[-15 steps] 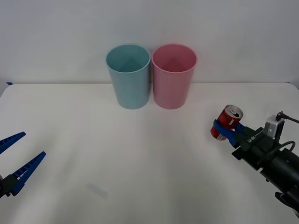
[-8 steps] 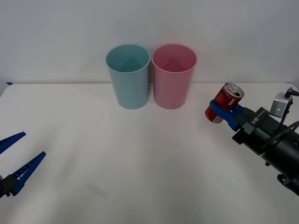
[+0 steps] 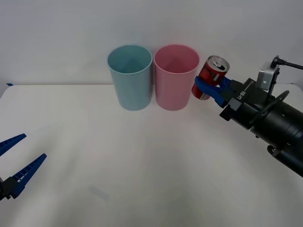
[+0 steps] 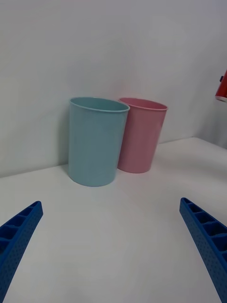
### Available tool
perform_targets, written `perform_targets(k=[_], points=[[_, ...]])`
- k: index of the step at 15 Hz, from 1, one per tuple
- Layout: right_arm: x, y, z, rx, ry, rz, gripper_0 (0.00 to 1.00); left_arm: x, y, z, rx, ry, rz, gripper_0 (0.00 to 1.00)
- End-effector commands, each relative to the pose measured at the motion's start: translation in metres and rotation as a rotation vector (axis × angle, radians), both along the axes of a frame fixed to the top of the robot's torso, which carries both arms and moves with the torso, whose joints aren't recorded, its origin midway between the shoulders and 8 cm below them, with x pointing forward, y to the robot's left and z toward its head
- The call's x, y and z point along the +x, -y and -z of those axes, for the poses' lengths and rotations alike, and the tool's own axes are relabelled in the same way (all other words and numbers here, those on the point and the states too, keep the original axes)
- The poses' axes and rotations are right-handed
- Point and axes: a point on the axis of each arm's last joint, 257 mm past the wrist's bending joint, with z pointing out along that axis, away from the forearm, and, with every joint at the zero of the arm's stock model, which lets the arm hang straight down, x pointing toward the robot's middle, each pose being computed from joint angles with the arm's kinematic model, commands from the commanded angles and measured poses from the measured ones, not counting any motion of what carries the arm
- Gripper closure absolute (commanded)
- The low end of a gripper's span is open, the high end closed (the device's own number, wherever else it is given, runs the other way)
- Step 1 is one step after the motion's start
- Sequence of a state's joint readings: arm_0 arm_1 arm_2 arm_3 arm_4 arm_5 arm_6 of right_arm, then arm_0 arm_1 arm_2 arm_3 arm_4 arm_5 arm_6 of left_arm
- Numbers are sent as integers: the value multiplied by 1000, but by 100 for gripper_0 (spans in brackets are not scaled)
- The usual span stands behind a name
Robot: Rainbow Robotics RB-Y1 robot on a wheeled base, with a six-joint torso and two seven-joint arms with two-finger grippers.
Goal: Grasp the object on the table and drop it into the matching bin: aluminum can to the light blue bin, PET bottle to the pink bin.
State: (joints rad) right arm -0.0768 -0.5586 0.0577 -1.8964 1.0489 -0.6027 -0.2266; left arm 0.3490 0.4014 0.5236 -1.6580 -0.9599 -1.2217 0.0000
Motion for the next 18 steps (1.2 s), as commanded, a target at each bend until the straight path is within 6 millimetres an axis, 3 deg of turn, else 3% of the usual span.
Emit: perform_targets(k=[1, 5, 12, 18], points=[[21, -26, -8, -21, 16, -34, 100, 0, 0, 0, 0, 0, 0, 0], [66, -77, -18, -91, 32, -102, 100, 0, 0, 0, 0, 0, 0, 0], [132, -118, -26, -122, 35, -26, 100, 0, 0, 0, 0, 0, 0, 0], [192, -168, -30, -116, -17, 118, 100, 0, 0, 0, 0, 0, 0, 0]])
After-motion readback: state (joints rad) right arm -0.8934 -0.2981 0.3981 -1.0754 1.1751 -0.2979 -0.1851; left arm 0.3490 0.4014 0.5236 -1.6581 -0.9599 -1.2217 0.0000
